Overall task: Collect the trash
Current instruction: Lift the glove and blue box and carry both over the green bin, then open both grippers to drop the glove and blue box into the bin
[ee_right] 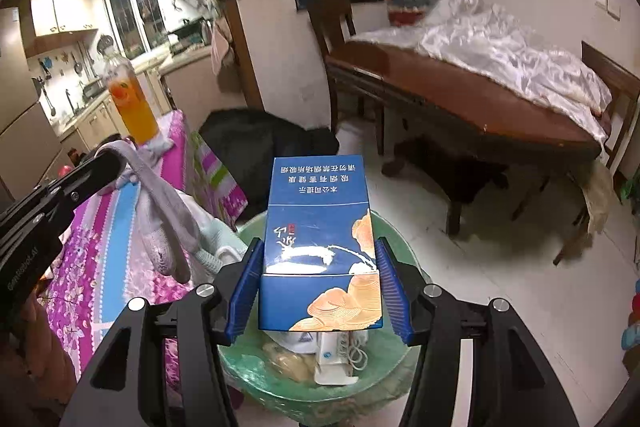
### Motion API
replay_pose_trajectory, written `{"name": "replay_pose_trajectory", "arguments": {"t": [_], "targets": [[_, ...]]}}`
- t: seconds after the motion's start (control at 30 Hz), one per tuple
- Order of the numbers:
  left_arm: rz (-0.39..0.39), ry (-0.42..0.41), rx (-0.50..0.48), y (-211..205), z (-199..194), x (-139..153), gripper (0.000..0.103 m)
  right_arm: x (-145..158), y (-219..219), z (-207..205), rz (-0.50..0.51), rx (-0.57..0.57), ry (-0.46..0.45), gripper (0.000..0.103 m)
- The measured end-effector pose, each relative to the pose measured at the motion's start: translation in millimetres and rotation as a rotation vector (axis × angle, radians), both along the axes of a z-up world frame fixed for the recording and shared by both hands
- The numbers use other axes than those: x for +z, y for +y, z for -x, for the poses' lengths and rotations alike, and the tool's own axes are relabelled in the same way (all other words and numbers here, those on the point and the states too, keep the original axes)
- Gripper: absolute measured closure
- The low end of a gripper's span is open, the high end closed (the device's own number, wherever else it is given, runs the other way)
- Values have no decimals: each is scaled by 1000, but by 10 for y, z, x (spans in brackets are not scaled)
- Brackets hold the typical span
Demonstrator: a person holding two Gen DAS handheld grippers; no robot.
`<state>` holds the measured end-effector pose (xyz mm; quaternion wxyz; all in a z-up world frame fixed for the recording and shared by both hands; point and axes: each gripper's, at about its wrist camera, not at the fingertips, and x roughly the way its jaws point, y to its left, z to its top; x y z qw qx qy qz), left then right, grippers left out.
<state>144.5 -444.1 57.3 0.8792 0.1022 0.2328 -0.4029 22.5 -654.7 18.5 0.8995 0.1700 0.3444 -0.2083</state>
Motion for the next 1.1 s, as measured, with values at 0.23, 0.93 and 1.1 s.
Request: {"name": "replay_pose_trajectory", "arguments": {"t": [0.23, 0.93, 1.1], "targets": [[-36, 35, 10, -244, -54, -169, 98, -229, -196, -104, -46, -4, 86, 47], [-125, 87, -1, -478, -53, -362, 94, -489, -280, -199, -87, -3, 121, 46], [-139, 99, 20, -472, -128, -408, 36, -491, -316, -162, -85, -19, 111, 31]]}}
